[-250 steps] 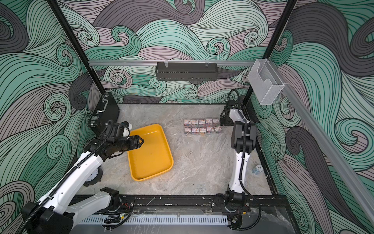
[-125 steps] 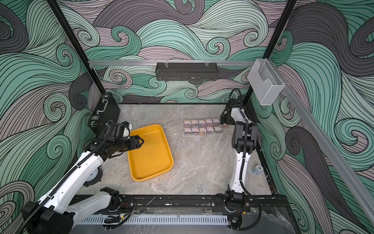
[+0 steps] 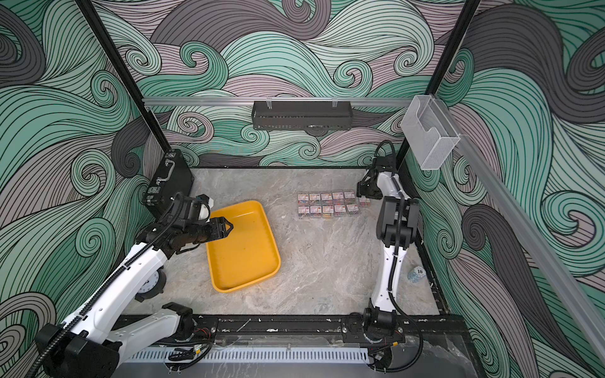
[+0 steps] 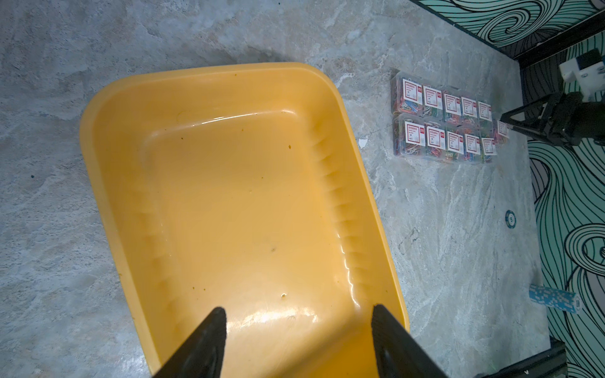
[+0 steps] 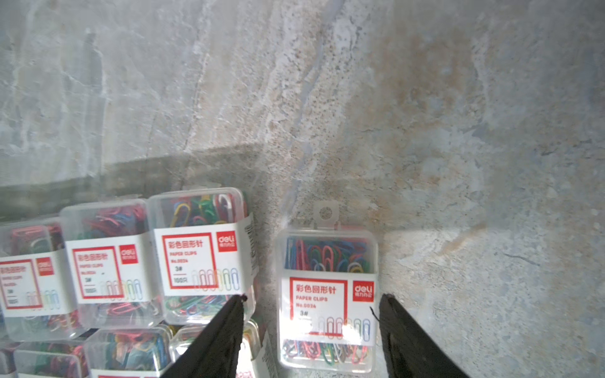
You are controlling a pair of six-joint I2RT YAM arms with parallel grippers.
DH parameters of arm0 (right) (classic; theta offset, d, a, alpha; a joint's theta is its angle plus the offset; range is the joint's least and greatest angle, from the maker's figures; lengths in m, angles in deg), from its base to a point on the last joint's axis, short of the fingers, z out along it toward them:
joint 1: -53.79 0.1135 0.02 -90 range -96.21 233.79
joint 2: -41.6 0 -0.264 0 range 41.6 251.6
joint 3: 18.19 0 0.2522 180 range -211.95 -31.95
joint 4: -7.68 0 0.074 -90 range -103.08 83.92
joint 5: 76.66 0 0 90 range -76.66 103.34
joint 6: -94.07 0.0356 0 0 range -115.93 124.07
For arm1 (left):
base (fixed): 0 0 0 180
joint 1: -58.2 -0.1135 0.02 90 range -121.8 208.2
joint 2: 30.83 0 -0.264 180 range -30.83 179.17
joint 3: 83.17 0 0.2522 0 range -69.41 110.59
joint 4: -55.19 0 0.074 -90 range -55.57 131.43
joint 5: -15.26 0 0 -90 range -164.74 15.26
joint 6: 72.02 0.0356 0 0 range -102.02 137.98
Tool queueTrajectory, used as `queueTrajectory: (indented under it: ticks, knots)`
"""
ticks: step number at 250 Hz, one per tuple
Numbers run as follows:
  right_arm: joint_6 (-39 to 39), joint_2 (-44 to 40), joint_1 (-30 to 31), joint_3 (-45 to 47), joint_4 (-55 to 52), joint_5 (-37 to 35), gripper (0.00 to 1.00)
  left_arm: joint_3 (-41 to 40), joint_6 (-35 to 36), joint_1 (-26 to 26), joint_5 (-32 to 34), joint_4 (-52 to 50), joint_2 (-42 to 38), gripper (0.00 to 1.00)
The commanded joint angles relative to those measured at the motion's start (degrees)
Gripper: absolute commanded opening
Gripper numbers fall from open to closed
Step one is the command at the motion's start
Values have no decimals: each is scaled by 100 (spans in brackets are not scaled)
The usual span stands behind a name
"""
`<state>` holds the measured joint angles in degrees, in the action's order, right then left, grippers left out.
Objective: Take the paper clips out of the storage box
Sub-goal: Place the boxed paper clips at the center of the board.
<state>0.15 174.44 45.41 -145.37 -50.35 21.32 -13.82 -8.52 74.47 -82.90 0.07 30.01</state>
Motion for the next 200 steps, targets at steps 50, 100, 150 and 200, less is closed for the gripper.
queueTrajectory:
  ticks: [50,100,150,200]
  knots:
    - [9,208,-41,-171,-283,485,66,196,88,41,13,-124,48,68]
    - [75,199,-40,-209,-282,81,66,175,87,43,34,-129,48,68]
    - [180,212,-40,-273,-279,-214,66,168,84,51,25,-117,60,68]
    - [208,320,-41,-416,-318,-299,64,171,80,46,26,-117,60,68]
